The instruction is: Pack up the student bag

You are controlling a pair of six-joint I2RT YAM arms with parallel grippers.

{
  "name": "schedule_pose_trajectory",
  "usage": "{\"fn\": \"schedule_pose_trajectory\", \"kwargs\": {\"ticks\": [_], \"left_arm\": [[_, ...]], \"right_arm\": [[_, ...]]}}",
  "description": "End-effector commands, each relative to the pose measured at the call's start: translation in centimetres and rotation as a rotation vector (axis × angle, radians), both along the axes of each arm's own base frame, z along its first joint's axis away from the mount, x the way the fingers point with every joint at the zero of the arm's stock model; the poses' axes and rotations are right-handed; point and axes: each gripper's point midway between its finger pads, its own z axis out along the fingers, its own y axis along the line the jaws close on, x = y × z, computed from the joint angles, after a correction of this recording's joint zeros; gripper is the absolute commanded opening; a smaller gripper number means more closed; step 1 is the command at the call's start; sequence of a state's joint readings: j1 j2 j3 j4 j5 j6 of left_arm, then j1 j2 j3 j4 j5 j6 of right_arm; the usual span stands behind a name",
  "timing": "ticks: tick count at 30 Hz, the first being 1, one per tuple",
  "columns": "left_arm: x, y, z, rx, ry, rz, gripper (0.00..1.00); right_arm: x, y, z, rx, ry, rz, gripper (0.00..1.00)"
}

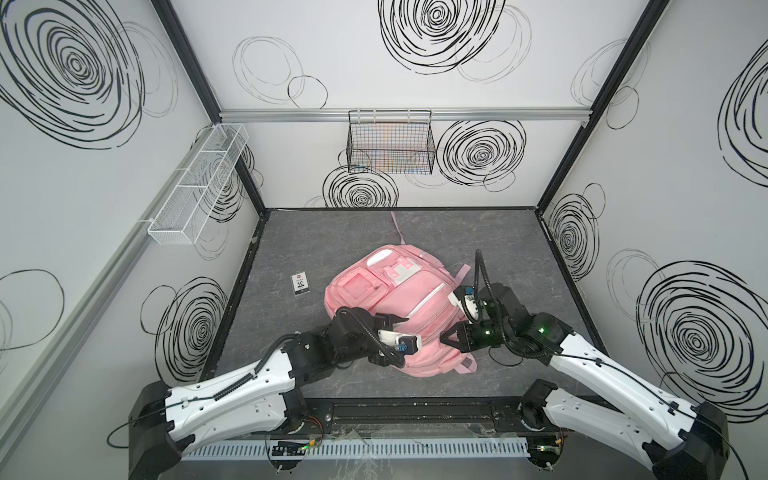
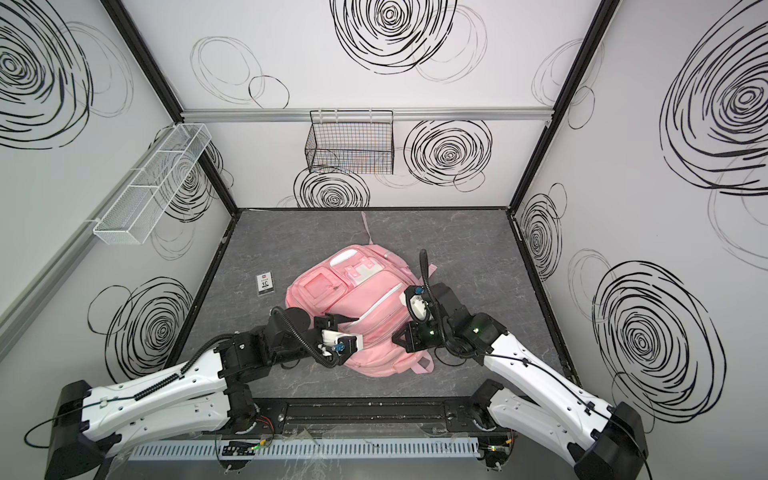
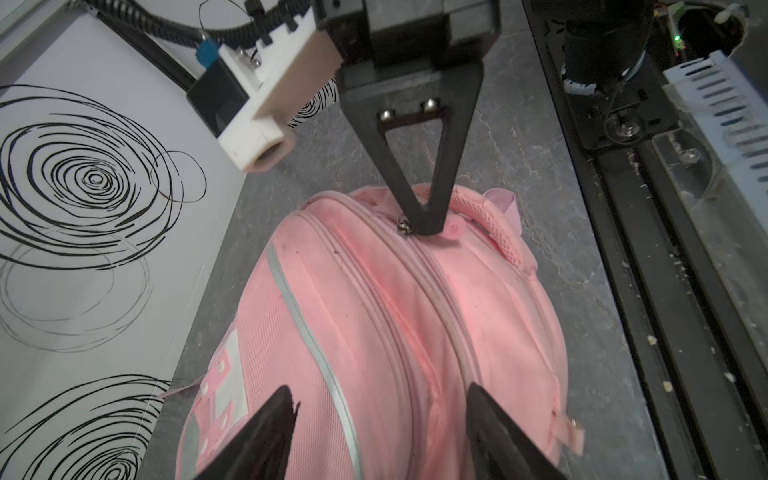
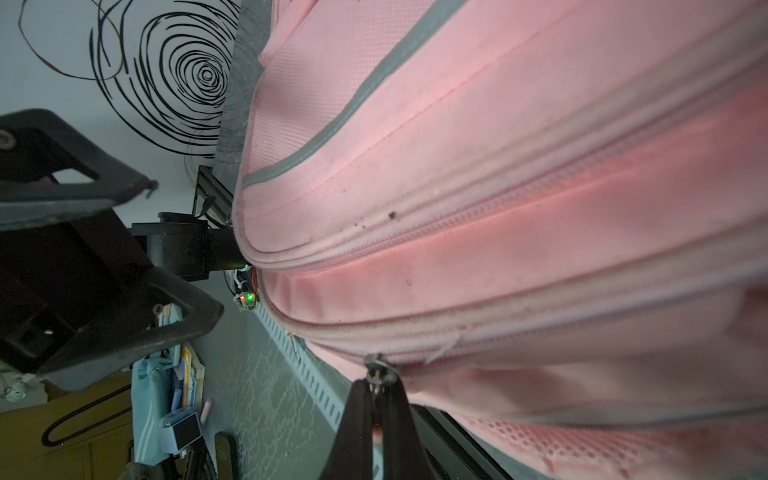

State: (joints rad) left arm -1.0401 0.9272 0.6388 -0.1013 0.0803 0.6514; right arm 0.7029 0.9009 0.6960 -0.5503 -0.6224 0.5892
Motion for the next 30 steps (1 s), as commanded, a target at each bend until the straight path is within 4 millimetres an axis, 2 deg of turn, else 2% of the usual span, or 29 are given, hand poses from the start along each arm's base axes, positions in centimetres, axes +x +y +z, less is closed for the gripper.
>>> {"fn": "schedule_pose_trajectory", "kwargs": {"ticks": [1,5,11,16,22,30], "left_arm": [[-0.2,-1.9,0.8,-0.039,0.011,0.001,0.63],[-1.4,-3.3,-1.1,0.017,0.042,-0.030,0.56],[-0.1,-2.9,-3.2,0.069,0.078,0.052,0.40],[0.3,-2.6,-2.8,0.048,0.082,0.079,0.29],[0.7,-2.1,-2.0,0.031,0.077,0.095,0.00],[0.4,-0.9,-1.8,0.067,0.062,0.099,0.00]], "right_arm": [[-0.3,1.5,2.8,0.132,-0.045,0.045,0.00],[-0.6,1.9,3.6,0.184,-0.044,0.061,0.00],[-0.7,1.9,3.6,0.203,-0.041,0.053,0.00],[-0.7,1.9,3.5,0.201,-0.041,0.050,0.00],[-0.2,1.3,2.8,0.133,-0.058,0.028,0.00],[0.9,-0.8,0.3,-0.065,-0.061,-0.018,0.00]]}}
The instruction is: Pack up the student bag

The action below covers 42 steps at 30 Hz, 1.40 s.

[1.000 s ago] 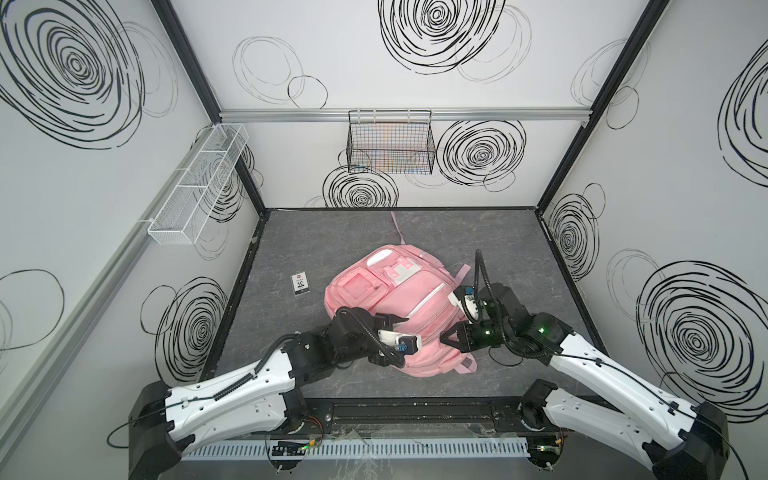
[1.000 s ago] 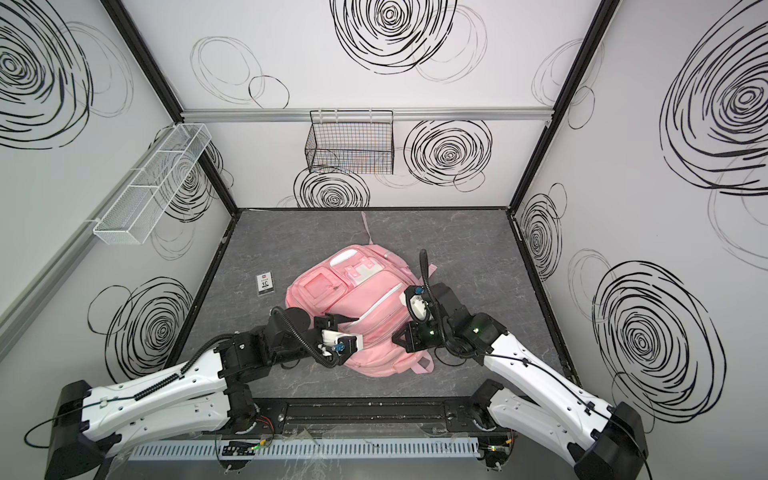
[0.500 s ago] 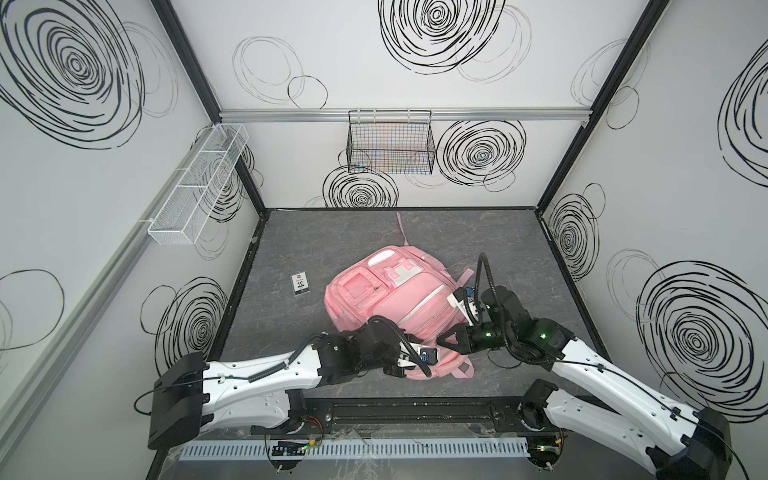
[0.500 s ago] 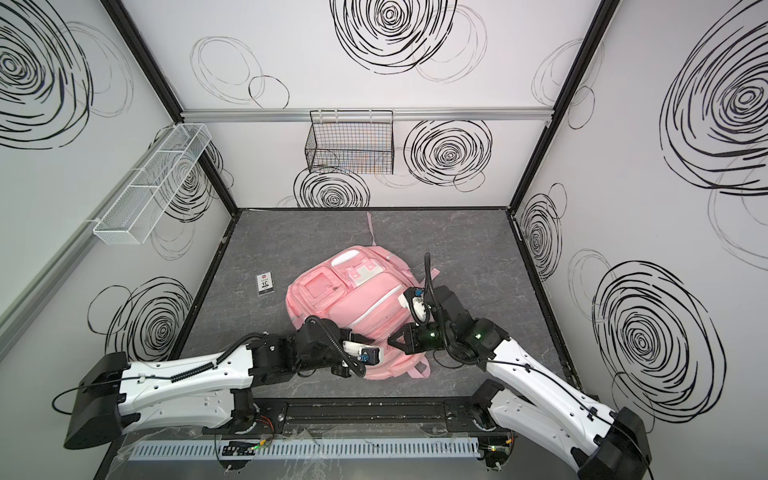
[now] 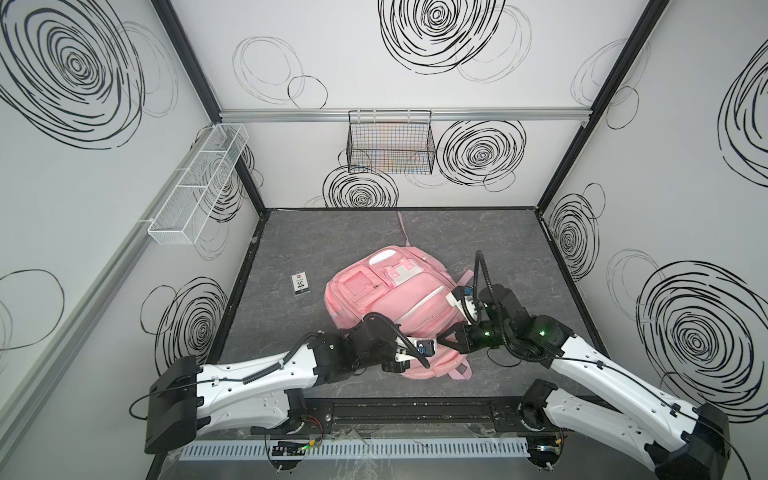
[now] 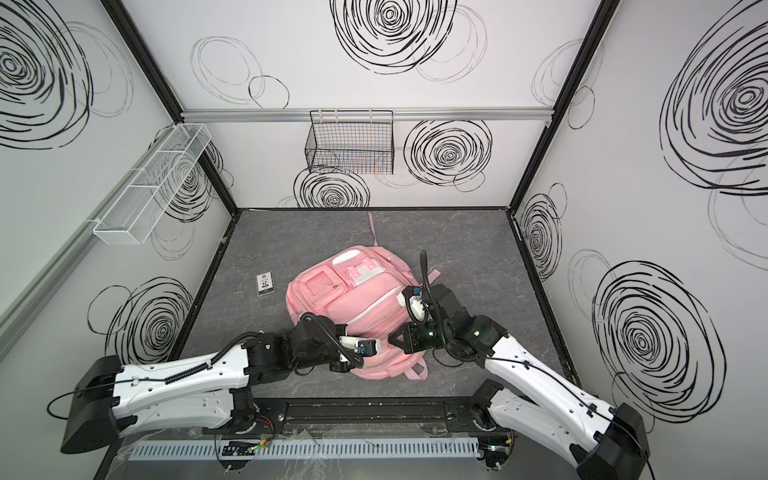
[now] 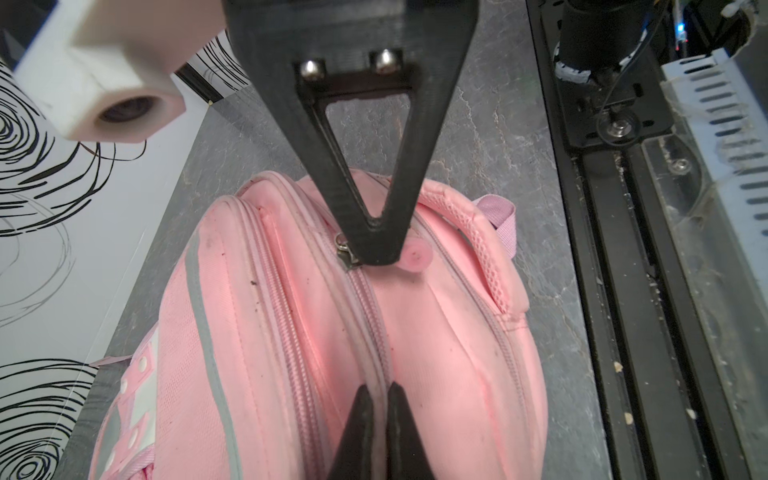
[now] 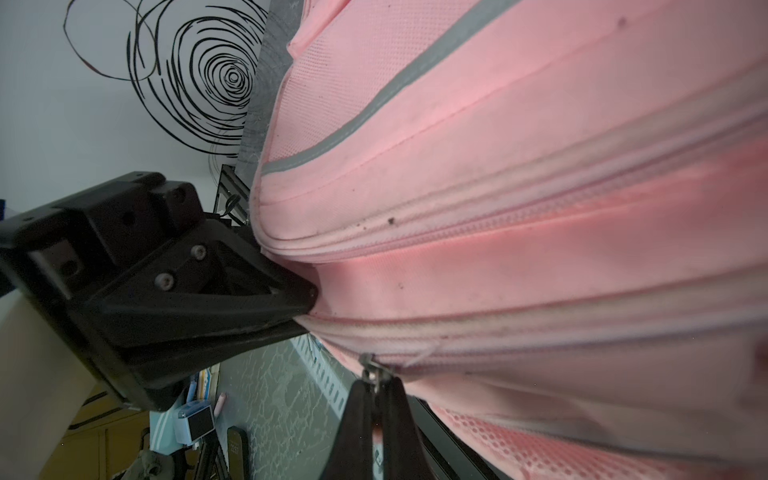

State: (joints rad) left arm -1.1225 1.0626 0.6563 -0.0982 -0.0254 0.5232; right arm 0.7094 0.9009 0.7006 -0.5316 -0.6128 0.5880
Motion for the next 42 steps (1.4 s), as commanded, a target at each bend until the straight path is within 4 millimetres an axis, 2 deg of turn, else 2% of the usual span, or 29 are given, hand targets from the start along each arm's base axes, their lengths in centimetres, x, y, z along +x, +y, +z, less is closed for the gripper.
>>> {"fn": "schedule_pose_trajectory", "kwargs": {"ticks": [1,11,16,17,18,19,20,24,27,32,36,42], "left_arm": [[0.7,0.9,1.8,-0.007,-0.055,0.024,0.00],[1.1,3.4,2.0,0.021,-0.111,0.060,0.00],[1.5,4.3,2.2,0.038,-0.131,0.089,0.00],[1.3,4.1,2.5,0.031,-0.133,0.082,0.06],[1.2,3.7,3.0,0.019,-0.138,0.078,0.30],[1.2,3.2,3.6,-0.004,-0.145,0.082,0.47],[1.0,2.5,4.2,-0.027,-0.147,0.076,0.49],[-0.4,-0.9,6.6,-0.107,-0.146,0.040,0.50],[-0.3,-3.0,7.4,-0.140,-0.144,0.082,0.52],[-0.5,-5.3,6.9,-0.164,-0.083,0.154,0.49],[-1.5,-5.8,5.0,-0.129,-0.027,0.154,0.49],[-1.1,-4.8,3.3,-0.118,0.021,0.194,0.50]], "right_arm": [[0.7,-1.3,-0.3,-0.091,-0.037,-0.027,0.00],[2.5,-5.1,-1.7,-0.265,-0.050,-0.137,0.00],[2.4,-4.3,-1.0,-0.205,-0.057,-0.119,0.00],[2.4,-3.9,-0.7,-0.180,-0.057,-0.112,0.00],[2.3,-3.6,-0.5,-0.159,-0.056,-0.104,0.00],[2.1,-3.2,-0.1,-0.131,-0.057,-0.092,0.00],[2.0,-2.8,0.3,-0.102,-0.053,-0.084,0.00],[1.4,-1.3,1.6,0.009,-0.054,-0.070,0.00],[0.8,-0.8,1.5,0.045,-0.049,-0.068,0.00],[0.3,-0.5,1.3,0.059,-0.042,-0.069,0.00],[0.0,-0.6,1.4,0.074,-0.053,-0.065,0.00],[-0.1,-0.3,2.3,0.112,-0.080,-0.050,0.00]]}}
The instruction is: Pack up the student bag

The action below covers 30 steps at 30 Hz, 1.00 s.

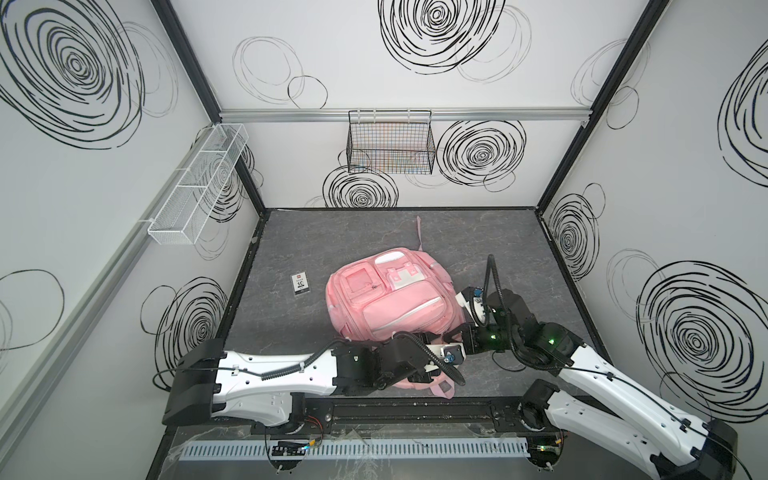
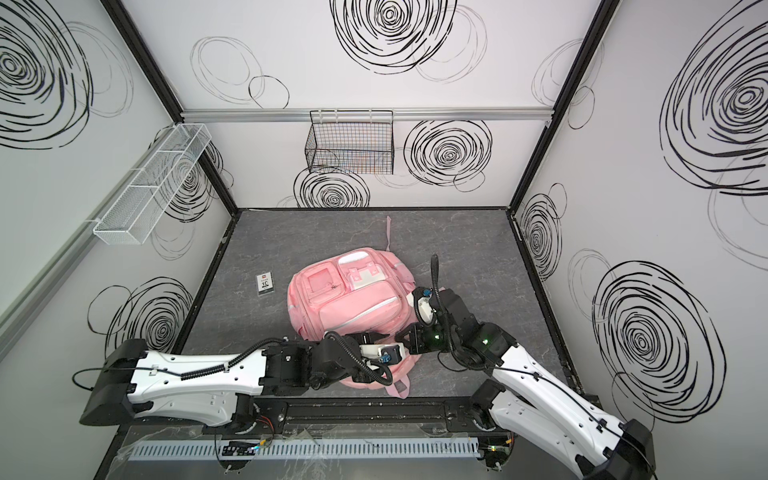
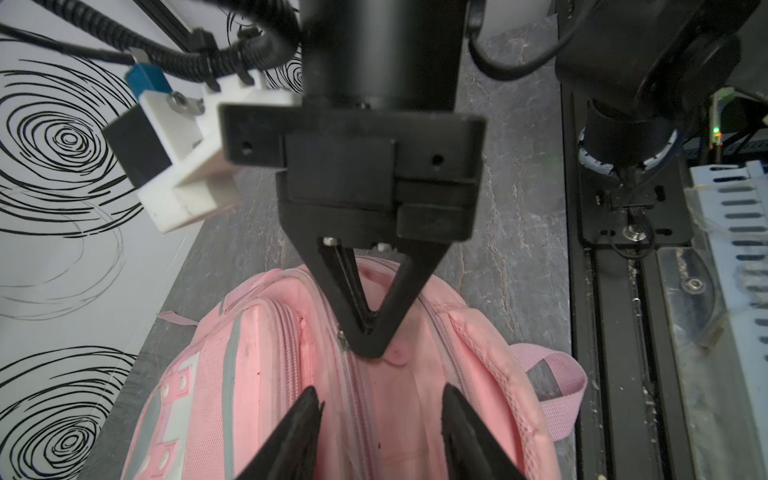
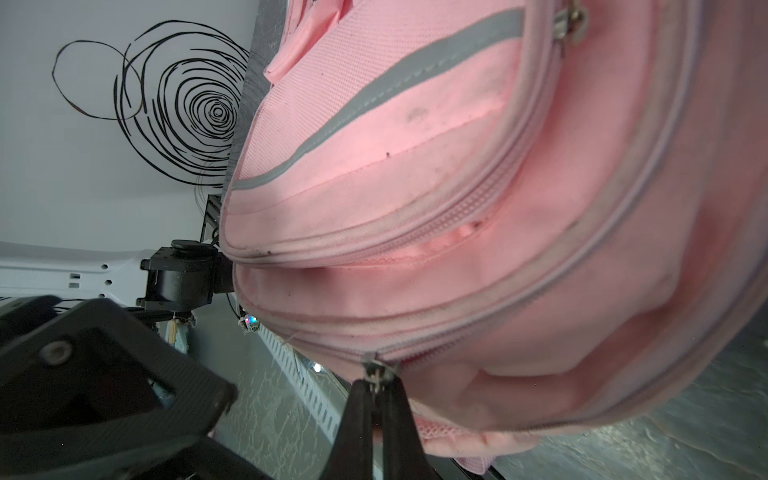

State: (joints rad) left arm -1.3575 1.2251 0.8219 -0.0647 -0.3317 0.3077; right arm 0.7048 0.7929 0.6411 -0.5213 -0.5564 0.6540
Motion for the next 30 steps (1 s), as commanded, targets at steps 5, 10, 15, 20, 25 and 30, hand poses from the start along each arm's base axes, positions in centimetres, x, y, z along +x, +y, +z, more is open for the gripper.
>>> {"fn": "schedule_pose_trajectory", "kwargs": {"ticks": [5,10,15,20,25,30], "left_arm": [[0.8,0.2,-1.0,-0.001,0.068,0.038,0.46],[1.1,0.0,-2.0,0.018,0.113,0.038,0.42],[1.8,0.4,-2.9,0.049,0.129,0.053,0.40],[3.2,1.1,-2.9,0.055,0.106,0.116,0.45],[3.1,1.4,-3.8,0.092,0.122,0.107,0.44],[3.2,1.5,-4.1,0.099,0.126,0.110,0.30]], "right_arm": [[-0.3,1.2,2.9,0.109,-0.077,0.056,0.00],[-0.4,1.3,3.3,0.120,-0.087,0.064,0.00],[-0.4,1.2,3.5,0.122,-0.095,0.059,0.00],[-0.4,1.2,3.5,0.118,-0.095,0.060,0.00],[-0.3,1.3,3.7,0.121,-0.102,0.061,0.00],[-0.2,1.2,3.7,0.118,-0.104,0.062,0.00]]}}
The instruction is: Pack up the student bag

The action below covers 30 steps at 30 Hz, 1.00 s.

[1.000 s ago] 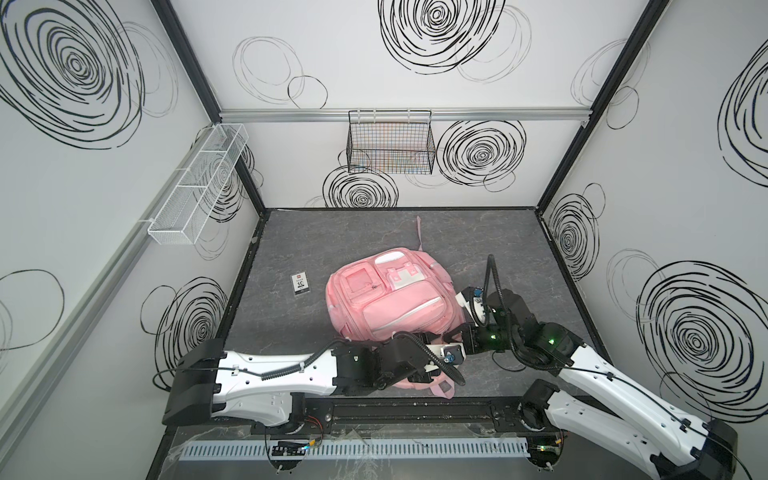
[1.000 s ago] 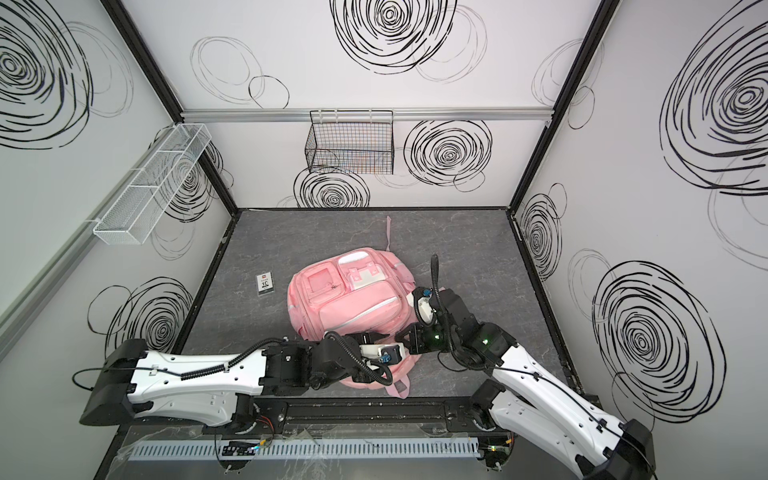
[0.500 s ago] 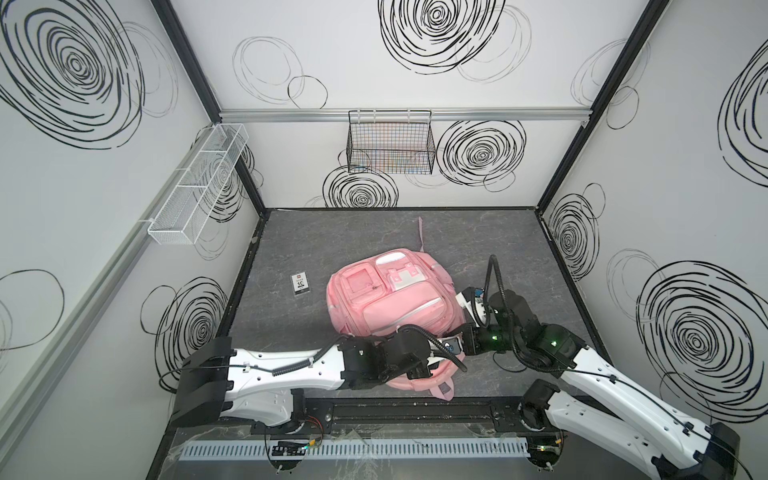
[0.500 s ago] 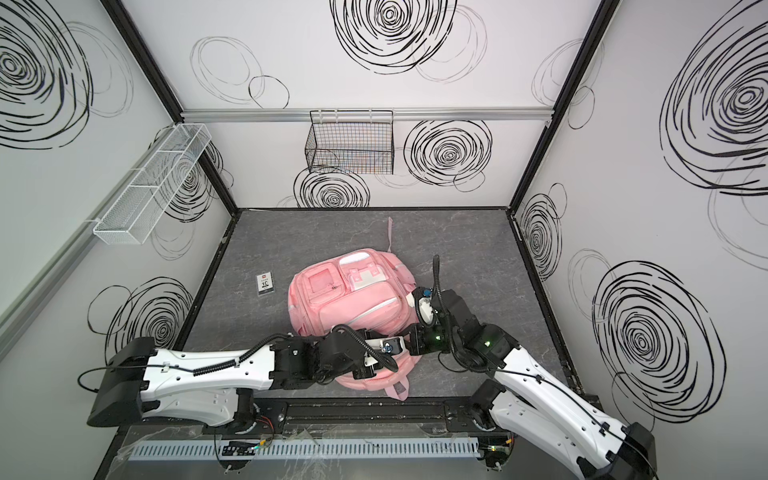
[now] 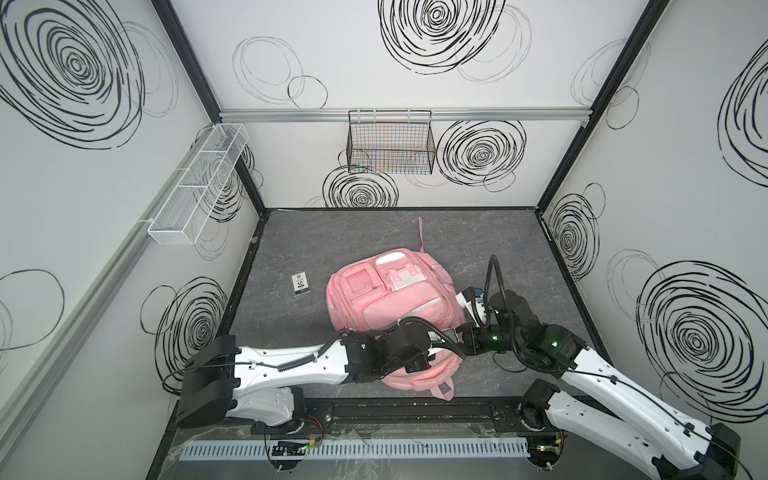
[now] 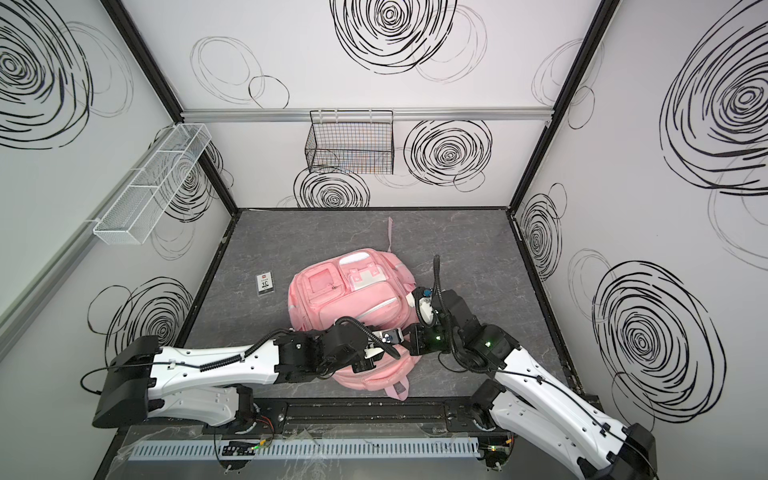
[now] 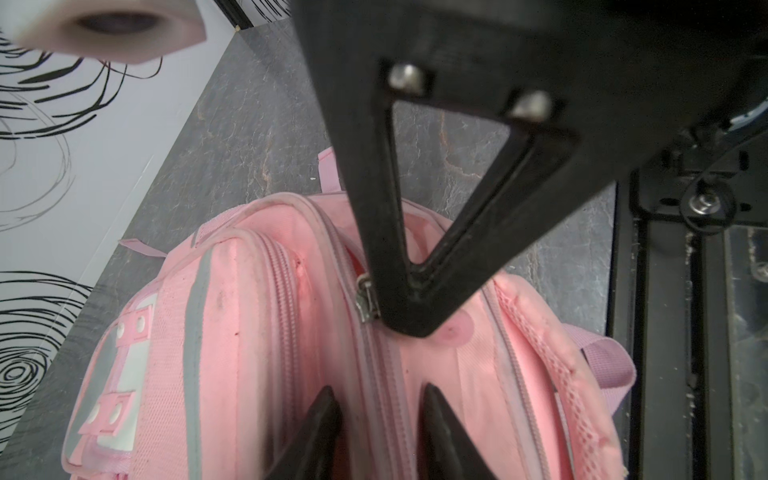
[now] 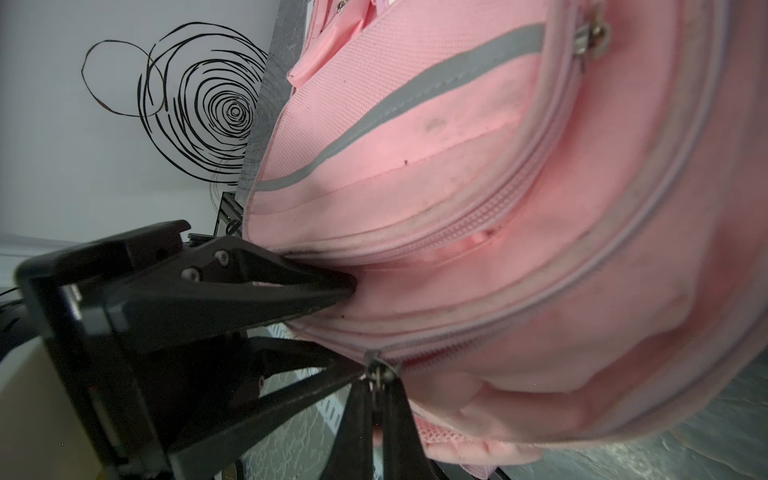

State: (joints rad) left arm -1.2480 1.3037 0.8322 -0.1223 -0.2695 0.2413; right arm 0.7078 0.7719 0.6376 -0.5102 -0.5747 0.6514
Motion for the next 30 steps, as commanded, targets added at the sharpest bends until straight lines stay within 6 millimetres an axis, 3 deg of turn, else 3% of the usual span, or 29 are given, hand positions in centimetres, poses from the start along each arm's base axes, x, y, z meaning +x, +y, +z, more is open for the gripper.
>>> {"fn": "schedule_pose_trajectory", "kwargs": {"ticks": [1,5,13,22,27,30], "left_arm": [[0.2,0.3,-0.3,0.017,0.013,0.013,0.27],[0.6,0.6,0.0,0.012,0.004,0.028,0.23],[1.7,2.0,1.3,-0.023,-0.021,0.060,0.00],[1.9,3.9,1.9,-0.046,-0.031,0.059,0.00],[1.9,5.2,2.1,-0.028,-0.044,0.055,0.00],[2.3,6.4,2.1,-0.019,-0.057,0.075,0.00]], "right_arm": [[0.1,1.0,3.0,0.085,-0.088,0.040,0.00],[0.8,0.1,1.7,0.003,-0.093,0.008,0.00],[2.2,-1.5,0.2,-0.159,-0.108,-0.028,0.00],[3.9,-3.5,-0.8,-0.251,-0.090,-0.096,0.00],[5.0,-5.6,-2.3,-0.331,-0.055,-0.156,0.00],[5.2,-5.3,-2.1,-0.307,-0.058,-0.142,0.00]]}}
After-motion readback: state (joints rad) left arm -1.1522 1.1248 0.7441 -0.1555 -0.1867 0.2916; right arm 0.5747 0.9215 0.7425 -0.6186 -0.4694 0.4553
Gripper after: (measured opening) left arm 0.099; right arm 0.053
